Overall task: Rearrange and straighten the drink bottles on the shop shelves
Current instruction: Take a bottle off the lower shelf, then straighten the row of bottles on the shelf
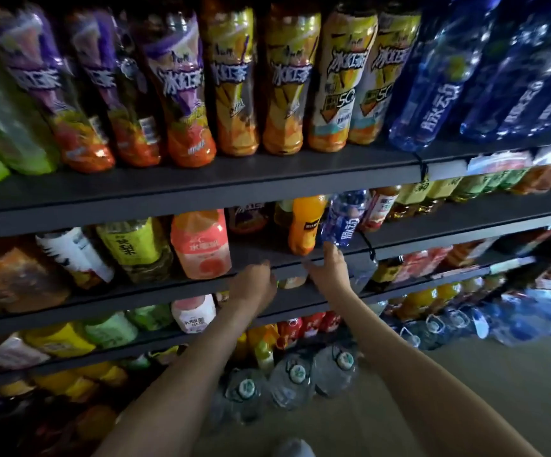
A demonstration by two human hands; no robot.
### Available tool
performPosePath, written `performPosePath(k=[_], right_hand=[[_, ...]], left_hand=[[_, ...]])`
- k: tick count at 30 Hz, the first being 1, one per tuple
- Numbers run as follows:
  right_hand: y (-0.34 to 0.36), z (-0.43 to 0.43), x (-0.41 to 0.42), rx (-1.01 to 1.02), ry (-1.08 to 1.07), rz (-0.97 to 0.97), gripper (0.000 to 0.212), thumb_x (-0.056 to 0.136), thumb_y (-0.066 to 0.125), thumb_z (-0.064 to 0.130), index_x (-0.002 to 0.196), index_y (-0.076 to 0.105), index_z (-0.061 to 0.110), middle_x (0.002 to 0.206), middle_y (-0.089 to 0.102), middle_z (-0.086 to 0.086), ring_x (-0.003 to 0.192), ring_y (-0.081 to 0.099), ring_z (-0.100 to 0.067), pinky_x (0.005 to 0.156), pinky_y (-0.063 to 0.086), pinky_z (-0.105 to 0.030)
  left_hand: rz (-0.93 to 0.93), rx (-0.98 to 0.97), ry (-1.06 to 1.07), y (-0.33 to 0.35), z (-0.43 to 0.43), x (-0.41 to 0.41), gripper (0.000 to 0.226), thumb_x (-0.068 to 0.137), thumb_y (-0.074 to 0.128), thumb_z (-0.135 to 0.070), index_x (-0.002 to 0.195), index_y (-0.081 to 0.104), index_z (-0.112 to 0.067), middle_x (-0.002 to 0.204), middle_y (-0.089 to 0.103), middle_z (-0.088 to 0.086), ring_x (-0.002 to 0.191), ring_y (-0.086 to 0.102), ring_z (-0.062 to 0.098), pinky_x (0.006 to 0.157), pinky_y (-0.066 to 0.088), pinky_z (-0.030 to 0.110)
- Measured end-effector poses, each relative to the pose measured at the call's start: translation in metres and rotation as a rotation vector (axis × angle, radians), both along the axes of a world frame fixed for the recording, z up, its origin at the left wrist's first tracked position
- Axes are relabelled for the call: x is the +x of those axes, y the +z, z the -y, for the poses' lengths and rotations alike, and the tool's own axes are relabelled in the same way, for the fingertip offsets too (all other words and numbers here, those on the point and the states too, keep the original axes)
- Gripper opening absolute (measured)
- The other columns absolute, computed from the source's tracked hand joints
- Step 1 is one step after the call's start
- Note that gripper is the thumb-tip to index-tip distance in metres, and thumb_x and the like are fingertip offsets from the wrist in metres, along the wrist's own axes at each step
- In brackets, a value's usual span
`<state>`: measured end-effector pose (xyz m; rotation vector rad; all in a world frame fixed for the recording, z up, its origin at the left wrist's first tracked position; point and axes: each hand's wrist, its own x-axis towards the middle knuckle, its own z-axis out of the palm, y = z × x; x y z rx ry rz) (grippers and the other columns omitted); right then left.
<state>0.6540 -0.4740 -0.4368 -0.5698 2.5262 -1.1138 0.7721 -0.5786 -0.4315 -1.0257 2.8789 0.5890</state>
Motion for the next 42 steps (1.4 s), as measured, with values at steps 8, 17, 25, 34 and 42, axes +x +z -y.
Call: performPosePath(k=[8, 17, 25, 34, 42], right_hand=[[-0.018, 0.060, -0.026, -0.226, -0.159, -0.098, 0.062, 0.072, 0.078, 0.022, 0.118, 0.045, -0.004, 0.115, 0.054, -0.021, 0.110, 0.050, -0.035, 0.089, 0.037, -0.036], [-0.002, -0.010, 0.005, -0.196, 0.006, -0.037, 0.052, 0.070, 0.078, 0.027, 0.109, 0.050, 0.007, 0.106, 0.057, -0.009, 0.093, 0.054, -0.022, 0.074, 0.042, -0.032], [0.026, -0.073, 0.098, -0.235, 0.223, -0.017, 0.056, 0.061, 0.080, 0.036, 0.103, 0.052, 0.013, 0.098, 0.059, -0.005, 0.088, 0.057, -0.018, 0.070, 0.048, -0.034], [0.090, -0.030, 0.221, -0.339, 0.505, -0.082, 0.057, 0.065, 0.080, 0.035, 0.110, 0.052, 0.014, 0.099, 0.061, -0.003, 0.090, 0.060, -0.018, 0.068, 0.048, -0.032], [0.160, 0.094, 0.376, -0.447, 0.956, 0.029, 0.062, 0.069, 0.081, 0.040, 0.118, 0.051, 0.016, 0.114, 0.061, -0.004, 0.104, 0.058, -0.017, 0.088, 0.050, -0.036]], left_hand=[[0.083, -0.076, 0.007, -0.046, -0.002, -0.015, 0.027, 0.098, 0.040, -0.025, 0.115, 0.053, -0.010, 0.105, 0.066, 0.011, 0.099, 0.064, 0.028, 0.076, 0.050, 0.035], [0.096, 0.102, 0.025, -0.023, -0.038, 0.027, 0.032, 0.098, 0.040, -0.024, 0.125, 0.049, -0.010, 0.117, 0.062, 0.011, 0.111, 0.055, 0.028, 0.086, 0.045, 0.036], [0.016, 0.080, 0.136, 0.020, -0.100, 0.113, 0.029, 0.095, 0.046, -0.024, 0.120, 0.054, -0.010, 0.115, 0.062, 0.013, 0.104, 0.058, 0.032, 0.077, 0.045, 0.035], [-0.470, 0.040, 0.183, 0.082, -0.090, 0.235, 0.074, 0.081, 0.071, -0.039, 0.140, 0.033, -0.015, 0.133, 0.047, 0.007, 0.119, 0.045, 0.021, 0.087, 0.041, 0.027], [-0.699, -0.073, 0.471, 0.145, 0.010, 0.408, 0.057, 0.080, 0.072, -0.035, 0.129, 0.048, -0.019, 0.103, 0.048, -0.007, 0.094, 0.046, 0.005, 0.068, 0.033, 0.016]])
